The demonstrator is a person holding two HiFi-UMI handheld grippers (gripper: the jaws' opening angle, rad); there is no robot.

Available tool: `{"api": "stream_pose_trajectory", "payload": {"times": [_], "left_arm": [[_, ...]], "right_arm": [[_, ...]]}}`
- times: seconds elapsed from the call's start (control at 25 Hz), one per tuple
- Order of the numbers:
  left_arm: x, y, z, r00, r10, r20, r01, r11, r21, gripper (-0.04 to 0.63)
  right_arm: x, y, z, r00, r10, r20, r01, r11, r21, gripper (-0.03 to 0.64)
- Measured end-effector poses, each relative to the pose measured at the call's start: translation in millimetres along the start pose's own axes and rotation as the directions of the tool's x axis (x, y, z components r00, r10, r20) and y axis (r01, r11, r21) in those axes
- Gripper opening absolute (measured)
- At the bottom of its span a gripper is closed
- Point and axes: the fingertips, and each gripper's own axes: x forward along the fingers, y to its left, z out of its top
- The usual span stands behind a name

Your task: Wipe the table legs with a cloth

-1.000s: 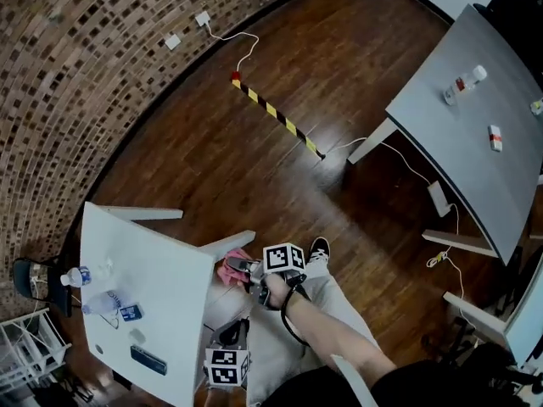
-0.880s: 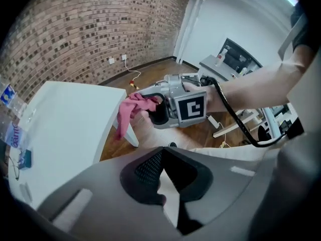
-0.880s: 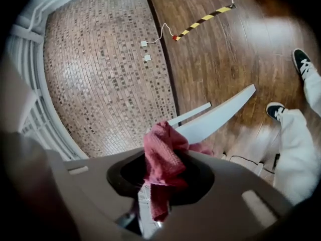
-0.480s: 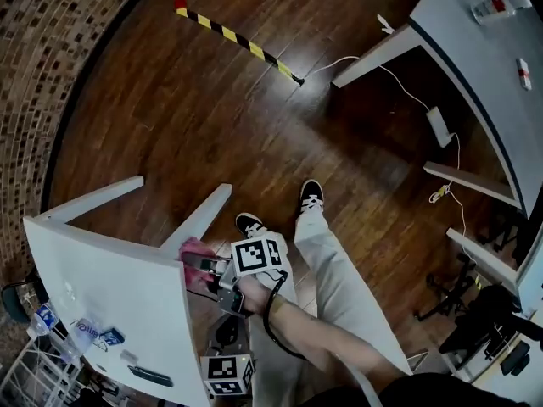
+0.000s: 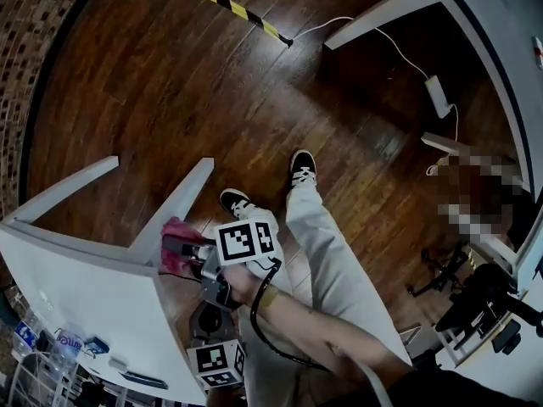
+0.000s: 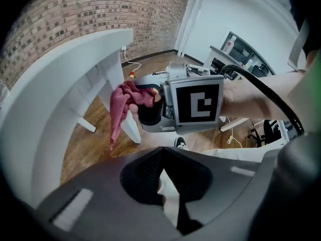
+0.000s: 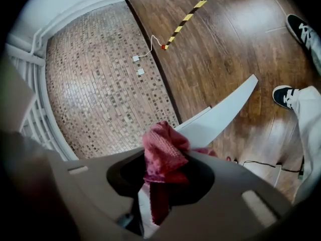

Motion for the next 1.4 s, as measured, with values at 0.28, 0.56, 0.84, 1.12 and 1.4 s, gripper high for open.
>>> {"api": "stream_pose_trajectory", "payload": {"times": [0.28, 0.56, 0.84, 1.12, 1.4], "left_arm": [[44.9, -4.9, -2.2, 0.999, -0.031, 0.012, 0.031, 0.997, -0.066, 0.002], [84.0, 13.5, -0.9, 1.0, -0.009, 0.003, 0.009, 0.993, -0.12, 0.003], [127.1, 39.5, -1.0, 1.0, -0.006, -0.012, 0.004, 0.987, -0.159, 0.001], [176.2, 50.7, -10.5, 0.996, -0.016, -0.091, -0.003, 0.98, -0.201, 0.002], [216.9, 65.7, -11.0, 0.991, -0.003, -0.135, -0.024, 0.981, -0.194, 0.002]], "right_arm": [[8.8, -52.7, 27.9, 0.997, -0.072, 0.008, 0.072, 0.997, 0.015, 0.097], [15.1, -102.2, 55.4, 0.987, -0.162, 0.001, 0.162, 0.986, 0.025, 0.095], [21.8, -146.7, 79.6, 0.979, -0.202, 0.012, 0.201, 0.977, 0.073, 0.094], [27.3, -196.1, 105.1, 0.971, -0.241, 0.0, 0.239, 0.963, 0.126, 0.092], [32.4, -245.7, 134.5, 0.958, -0.288, -0.003, 0.285, 0.946, 0.155, 0.091]]}}
